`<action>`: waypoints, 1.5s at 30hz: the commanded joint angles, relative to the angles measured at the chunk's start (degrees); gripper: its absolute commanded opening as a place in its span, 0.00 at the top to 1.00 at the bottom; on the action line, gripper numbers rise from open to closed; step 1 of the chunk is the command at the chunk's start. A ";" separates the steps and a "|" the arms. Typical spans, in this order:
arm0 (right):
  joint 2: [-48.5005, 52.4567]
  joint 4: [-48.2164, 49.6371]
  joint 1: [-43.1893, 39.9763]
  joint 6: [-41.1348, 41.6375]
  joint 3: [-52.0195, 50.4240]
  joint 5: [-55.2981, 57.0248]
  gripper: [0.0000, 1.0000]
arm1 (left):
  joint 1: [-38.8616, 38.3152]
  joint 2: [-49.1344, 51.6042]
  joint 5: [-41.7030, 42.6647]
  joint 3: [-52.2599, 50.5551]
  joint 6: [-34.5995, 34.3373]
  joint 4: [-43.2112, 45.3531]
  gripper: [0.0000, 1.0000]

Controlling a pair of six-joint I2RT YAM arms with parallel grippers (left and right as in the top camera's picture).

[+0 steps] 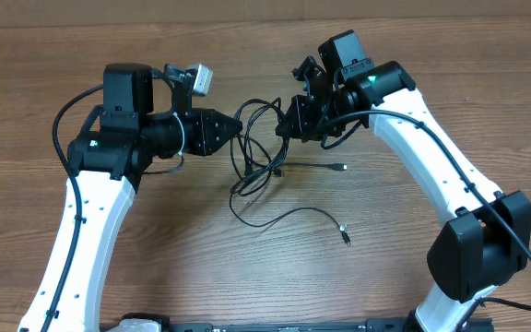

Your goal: Untangle cables

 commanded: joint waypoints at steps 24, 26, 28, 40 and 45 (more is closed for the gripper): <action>-0.81 -0.46 2.73 0.35 11.02 -5.79 0.58 | 0.79 -0.96 -14.08 0.00 -27.54 -1.62 0.96; -0.81 2.12 4.15 2.12 9.07 -5.88 0.58 | 0.79 -0.96 -14.12 0.00 -28.76 -1.38 0.96; -0.81 5.29 6.05 3.74 7.19 -5.99 0.58 | 0.79 -0.96 -14.14 0.00 -28.74 -1.38 0.96; 3.28 19.17 13.11 19.39 1.97 -1.29 0.59 | 0.79 -0.96 -12.00 0.00 -29.38 -1.42 0.95; 5.09 21.24 13.14 21.22 1.97 -1.44 0.59 | 0.79 -0.96 -10.82 0.00 -29.38 -1.18 0.96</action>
